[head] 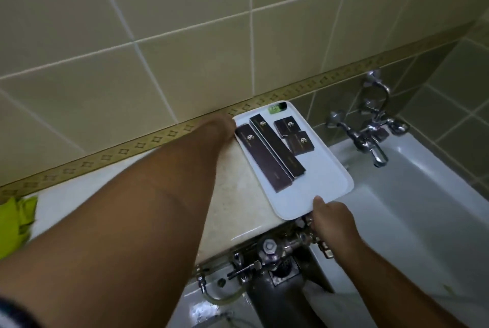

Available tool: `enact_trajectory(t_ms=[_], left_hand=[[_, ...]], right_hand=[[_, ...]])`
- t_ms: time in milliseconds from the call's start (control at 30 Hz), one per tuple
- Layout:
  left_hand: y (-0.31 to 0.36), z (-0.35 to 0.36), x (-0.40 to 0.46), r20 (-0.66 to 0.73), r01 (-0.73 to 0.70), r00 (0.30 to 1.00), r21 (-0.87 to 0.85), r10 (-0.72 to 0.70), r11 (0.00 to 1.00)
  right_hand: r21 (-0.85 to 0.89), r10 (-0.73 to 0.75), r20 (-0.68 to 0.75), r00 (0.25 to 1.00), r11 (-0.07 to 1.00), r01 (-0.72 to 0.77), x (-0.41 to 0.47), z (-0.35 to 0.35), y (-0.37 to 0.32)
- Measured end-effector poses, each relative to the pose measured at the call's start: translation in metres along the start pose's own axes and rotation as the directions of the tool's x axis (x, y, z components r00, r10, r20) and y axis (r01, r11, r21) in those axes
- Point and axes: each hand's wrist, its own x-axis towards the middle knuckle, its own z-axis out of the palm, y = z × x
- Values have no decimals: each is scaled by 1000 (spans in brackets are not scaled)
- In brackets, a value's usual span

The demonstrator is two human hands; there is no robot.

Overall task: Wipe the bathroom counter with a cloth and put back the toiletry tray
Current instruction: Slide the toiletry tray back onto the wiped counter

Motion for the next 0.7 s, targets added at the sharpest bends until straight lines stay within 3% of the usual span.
enact_trajectory(t_ms=[167,267,367,433,533,700], left_hand=[[-8,-3,14,54,-94,994,77,91,993],[-18,-5,8,43,-130,991,55,128,990],[-50,-1,-18,4,-20,1000,-52,20,998],[-79,3,-45,22,72,997,-228,-69,971],[-128,1,-102,124,253,968,-506,-220,825],[-208,-11,-195,261,468,872,-693,-415,548]], right_hand=[[25,-15,-33,999,1000,16,5,3,4],[-65,-130,-121,984,990,123,-2,0,8],[-162,-260,-177,949,959,233,-10,-7,8],[-234,-310,-168,936,935,268,-12,-16,3],[-361,-401,-82,912,865,348,-16,-16,-19],[-546,-546,174,820,639,542,-19,21,-84]])
